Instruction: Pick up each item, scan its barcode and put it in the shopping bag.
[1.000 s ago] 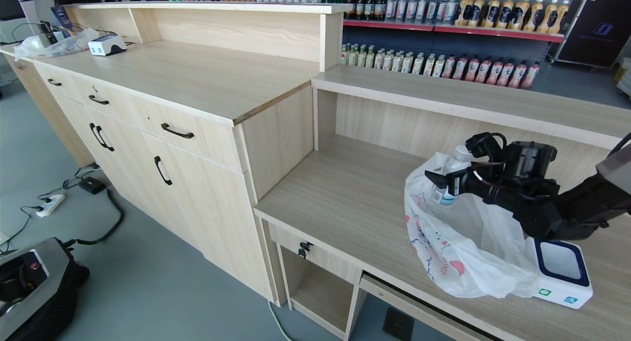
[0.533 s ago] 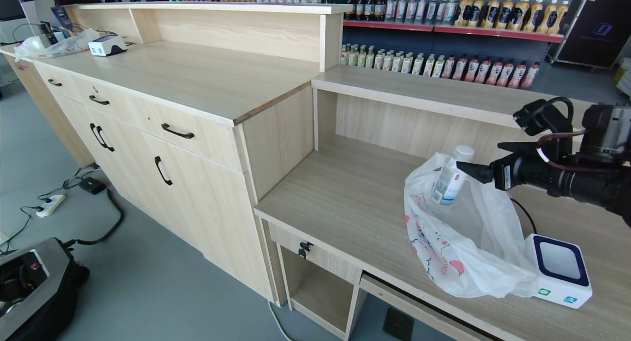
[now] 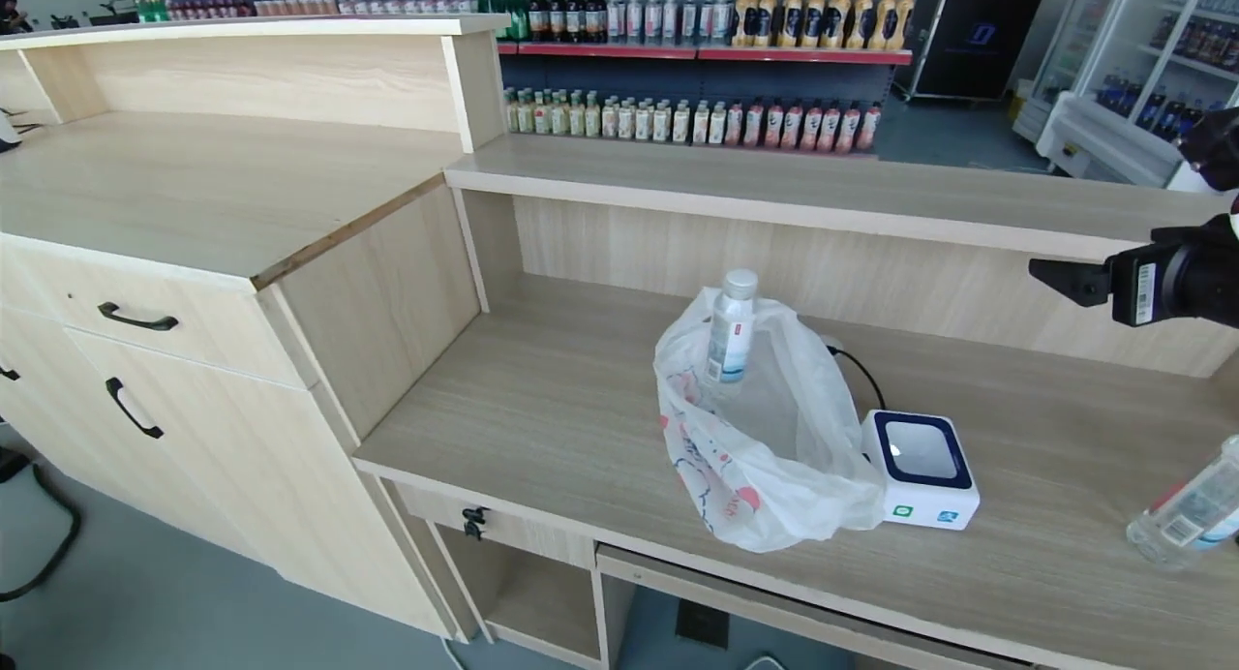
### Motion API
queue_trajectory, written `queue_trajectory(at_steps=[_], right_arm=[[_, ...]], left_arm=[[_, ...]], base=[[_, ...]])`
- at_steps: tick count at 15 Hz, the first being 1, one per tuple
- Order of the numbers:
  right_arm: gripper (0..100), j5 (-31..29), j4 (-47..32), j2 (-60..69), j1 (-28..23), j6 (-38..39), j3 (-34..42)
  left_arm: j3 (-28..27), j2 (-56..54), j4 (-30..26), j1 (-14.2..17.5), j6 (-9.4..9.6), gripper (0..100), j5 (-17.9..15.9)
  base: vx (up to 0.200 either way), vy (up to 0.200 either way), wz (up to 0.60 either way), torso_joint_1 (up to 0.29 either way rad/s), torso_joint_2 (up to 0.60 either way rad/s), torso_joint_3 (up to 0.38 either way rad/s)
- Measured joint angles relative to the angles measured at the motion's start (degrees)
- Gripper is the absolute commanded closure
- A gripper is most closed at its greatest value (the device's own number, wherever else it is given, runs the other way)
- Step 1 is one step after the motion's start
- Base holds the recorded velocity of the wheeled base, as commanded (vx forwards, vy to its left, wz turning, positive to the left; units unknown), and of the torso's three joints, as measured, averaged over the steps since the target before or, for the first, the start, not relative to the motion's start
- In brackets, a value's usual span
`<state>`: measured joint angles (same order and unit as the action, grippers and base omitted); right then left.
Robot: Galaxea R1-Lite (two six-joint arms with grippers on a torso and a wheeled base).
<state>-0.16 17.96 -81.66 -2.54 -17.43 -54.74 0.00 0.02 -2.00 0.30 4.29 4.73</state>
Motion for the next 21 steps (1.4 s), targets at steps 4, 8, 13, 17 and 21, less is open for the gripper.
queue_trajectory(at_steps=[4, 8, 13, 17, 21], right_arm=[[0, -0.9, -2.7, 0.7, -2.3, 2.1, 1.4], [0, -1.0, -2.9, -2.2, -9.1, 2.3, 4.1], [0, -10.0, -5.0, -4.5, -12.7, 6.3, 4.6], [0, -11.1, -5.8, -3.0, -12.6, 6.8, 5.1], [0, -11.0, -5.2, -1.2, -11.0, 4.3, 4.5]], left_arm=[[0.0, 0.0, 0.0, 0.0, 0.02, 0, 0.0], [0.0, 0.0, 0.0, 0.0, 0.02, 0, 0.0], [0.0, 0.0, 0.0, 0.0, 0.02, 0, 0.0], [0.0, 0.0, 0.0, 0.0, 0.02, 0, 0.0], [0.0, 0.0, 0.0, 0.0, 0.02, 0, 0.0]], base=[[0.0, 0.0, 0.0, 0.0, 0.0, 0.0], [0.0, 0.0, 0.0, 0.0, 0.0, 0.0], [0.0, 0.0, 0.0, 0.0, 0.0, 0.0], [0.0, 0.0, 0.0, 0.0, 0.0, 0.0], [0.0, 0.0, 0.0, 0.0, 0.0, 0.0]])
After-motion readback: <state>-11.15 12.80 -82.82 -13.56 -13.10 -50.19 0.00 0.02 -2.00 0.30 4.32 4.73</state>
